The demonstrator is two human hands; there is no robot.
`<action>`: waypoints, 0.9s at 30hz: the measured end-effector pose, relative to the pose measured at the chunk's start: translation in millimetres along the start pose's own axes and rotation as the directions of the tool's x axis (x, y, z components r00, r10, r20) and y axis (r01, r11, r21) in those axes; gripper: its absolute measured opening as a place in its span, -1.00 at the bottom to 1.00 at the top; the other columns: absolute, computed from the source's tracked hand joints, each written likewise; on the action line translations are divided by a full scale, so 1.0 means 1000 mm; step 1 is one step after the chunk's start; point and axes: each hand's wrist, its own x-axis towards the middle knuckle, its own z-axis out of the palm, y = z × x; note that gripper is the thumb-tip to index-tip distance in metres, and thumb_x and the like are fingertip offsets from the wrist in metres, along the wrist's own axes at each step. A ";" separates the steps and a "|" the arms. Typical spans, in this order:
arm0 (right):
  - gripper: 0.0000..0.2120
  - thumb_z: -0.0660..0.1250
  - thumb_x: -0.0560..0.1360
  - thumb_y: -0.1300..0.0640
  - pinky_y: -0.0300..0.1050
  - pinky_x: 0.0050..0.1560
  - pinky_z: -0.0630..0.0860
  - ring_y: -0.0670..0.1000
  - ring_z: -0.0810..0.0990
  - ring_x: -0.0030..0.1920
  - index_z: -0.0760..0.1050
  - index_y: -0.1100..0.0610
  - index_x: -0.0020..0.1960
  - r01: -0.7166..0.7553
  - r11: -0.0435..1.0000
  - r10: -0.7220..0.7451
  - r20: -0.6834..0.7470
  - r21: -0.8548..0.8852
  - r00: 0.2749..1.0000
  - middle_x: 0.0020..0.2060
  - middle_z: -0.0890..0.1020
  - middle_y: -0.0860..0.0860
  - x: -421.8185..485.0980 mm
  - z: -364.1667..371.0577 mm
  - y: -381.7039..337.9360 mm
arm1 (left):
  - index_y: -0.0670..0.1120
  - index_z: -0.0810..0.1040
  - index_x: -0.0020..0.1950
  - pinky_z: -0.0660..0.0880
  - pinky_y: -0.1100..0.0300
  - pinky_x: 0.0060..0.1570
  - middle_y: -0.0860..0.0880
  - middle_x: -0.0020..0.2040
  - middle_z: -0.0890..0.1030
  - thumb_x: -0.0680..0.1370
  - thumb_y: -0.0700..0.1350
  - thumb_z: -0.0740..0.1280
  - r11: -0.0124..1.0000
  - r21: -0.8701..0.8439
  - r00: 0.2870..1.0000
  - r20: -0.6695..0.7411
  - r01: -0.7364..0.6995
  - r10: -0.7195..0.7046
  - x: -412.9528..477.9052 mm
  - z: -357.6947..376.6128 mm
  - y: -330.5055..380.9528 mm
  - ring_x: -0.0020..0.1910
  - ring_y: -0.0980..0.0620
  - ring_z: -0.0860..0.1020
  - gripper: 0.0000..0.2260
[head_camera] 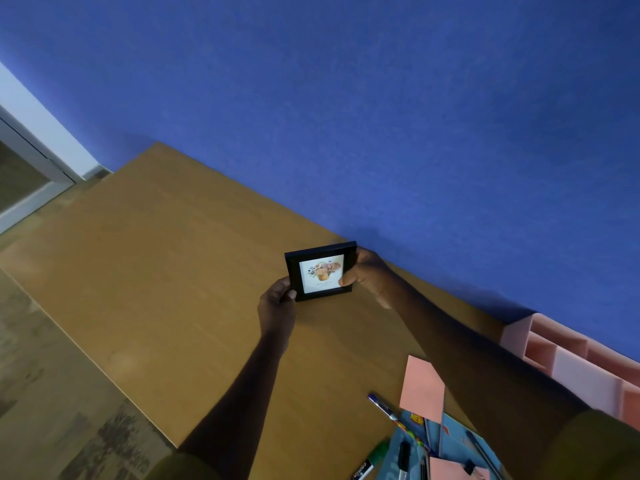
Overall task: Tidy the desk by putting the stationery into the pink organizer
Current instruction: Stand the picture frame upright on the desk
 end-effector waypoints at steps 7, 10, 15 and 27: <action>-0.44 0.46 0.36 0.48 0.08 0.23 0.67 0.08 0.71 0.20 0.63 0.03 0.25 -0.029 1.000 0.029 -0.003 0.005 1.000 0.10 0.78 0.00 0.006 0.005 -0.002 | -0.09 0.69 0.31 0.57 0.08 0.19 -0.01 0.18 0.74 0.62 -0.34 0.34 0.999 0.039 0.999 -0.013 0.031 -0.031 0.011 0.000 -0.011 0.21 -0.03 0.67 -0.67; -0.42 0.41 0.37 0.49 0.10 0.22 0.67 0.09 0.71 0.22 0.62 0.00 0.26 -0.021 1.000 0.021 -0.001 -0.004 1.000 0.11 0.78 -0.01 0.005 0.005 -0.001 | -0.09 0.69 0.32 0.57 0.13 0.17 -0.01 0.18 0.74 0.63 -0.29 0.38 0.998 0.057 0.999 -0.025 0.035 -0.033 0.010 -0.003 -0.011 0.17 0.01 0.67 -0.71; -0.14 0.25 0.34 0.51 -0.02 0.05 0.65 -0.03 0.66 0.29 0.47 -0.07 0.54 0.029 0.999 -0.028 -0.014 0.045 1.000 0.24 0.72 -0.09 -0.007 0.001 0.004 | -0.06 0.70 0.32 0.59 0.16 0.23 0.06 0.15 0.74 0.64 -0.27 0.42 0.998 0.014 0.995 -0.078 0.058 -0.057 -0.003 -0.010 -0.016 0.16 0.11 0.69 -0.72; -0.11 0.19 0.42 0.55 -0.14 0.14 0.59 0.02 0.39 0.59 0.26 0.05 0.69 -0.033 0.992 0.040 -0.050 0.119 0.998 0.61 0.40 -0.02 -0.051 -0.004 0.037 | -0.13 0.59 0.46 0.48 0.12 0.43 -0.06 0.39 0.65 0.62 -0.44 0.33 0.995 0.011 0.994 0.034 0.104 -0.104 -0.033 -0.012 -0.008 0.39 0.10 0.59 -0.55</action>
